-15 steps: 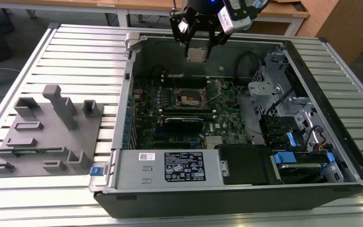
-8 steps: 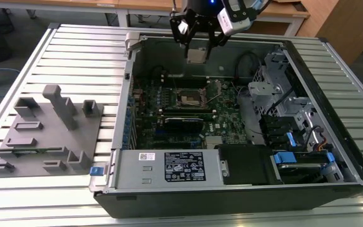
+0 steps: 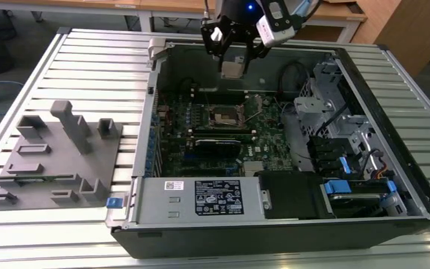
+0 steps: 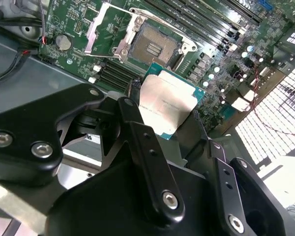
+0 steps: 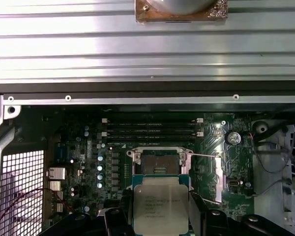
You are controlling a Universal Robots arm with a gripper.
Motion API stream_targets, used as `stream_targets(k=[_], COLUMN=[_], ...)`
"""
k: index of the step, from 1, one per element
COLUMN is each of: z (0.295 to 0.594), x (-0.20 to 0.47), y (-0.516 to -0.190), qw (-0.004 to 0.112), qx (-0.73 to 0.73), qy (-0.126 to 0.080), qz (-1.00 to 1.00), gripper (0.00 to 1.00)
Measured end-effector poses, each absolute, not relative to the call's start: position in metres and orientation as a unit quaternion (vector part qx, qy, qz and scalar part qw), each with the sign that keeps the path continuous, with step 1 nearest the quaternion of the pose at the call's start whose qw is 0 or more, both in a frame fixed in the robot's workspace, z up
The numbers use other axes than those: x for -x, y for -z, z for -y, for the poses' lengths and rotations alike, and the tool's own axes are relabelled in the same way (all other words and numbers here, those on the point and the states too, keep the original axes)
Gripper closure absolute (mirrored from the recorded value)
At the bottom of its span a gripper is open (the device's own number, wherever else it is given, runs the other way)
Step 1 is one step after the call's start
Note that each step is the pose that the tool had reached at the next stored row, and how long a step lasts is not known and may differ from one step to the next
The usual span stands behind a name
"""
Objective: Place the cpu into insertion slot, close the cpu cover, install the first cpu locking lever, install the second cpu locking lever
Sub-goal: 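Place the cpu into insertion slot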
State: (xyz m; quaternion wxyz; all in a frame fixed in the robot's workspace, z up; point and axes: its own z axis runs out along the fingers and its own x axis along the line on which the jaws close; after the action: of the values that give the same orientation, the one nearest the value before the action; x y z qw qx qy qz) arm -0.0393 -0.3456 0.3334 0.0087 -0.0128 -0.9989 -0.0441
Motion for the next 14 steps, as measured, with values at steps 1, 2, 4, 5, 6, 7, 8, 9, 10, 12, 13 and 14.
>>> stream_targets(k=[1,2,4,5,6,7,8,9,10,12,13,14], z=[0.346,0.346,0.346,0.346,0.346,0.346,0.346,0.346,0.346,0.346,0.346,0.346], x=[0.039,0.039,0.039,0.039,0.039,0.039,0.039,0.039,0.039,0.039,0.039,0.039], y=[-0.332,-0.33,-0.328,-0.326,-0.324,-0.323,-0.321,-0.32,-0.318,-0.315,-0.313,-0.311], qw=[0.009,0.009,0.009,0.009,0.009,0.009,0.009,0.009,0.008,0.008,0.008,0.008], qx=[0.013,0.013,0.013,0.013,0.013,0.013,0.013,0.013,0.013,0.013,0.013,0.013], qy=[0.044,0.044,0.043,0.043,0.043,0.043,0.042,0.042,0.042,0.042,0.042,0.042], qz=[0.999,0.999,0.999,0.999,0.999,0.999,0.999,0.999,0.999,0.999,0.999,0.999], gripper=[0.46,0.46,0.46,0.46,0.46,0.46,0.46,0.46,0.46,0.46,0.46,0.46])
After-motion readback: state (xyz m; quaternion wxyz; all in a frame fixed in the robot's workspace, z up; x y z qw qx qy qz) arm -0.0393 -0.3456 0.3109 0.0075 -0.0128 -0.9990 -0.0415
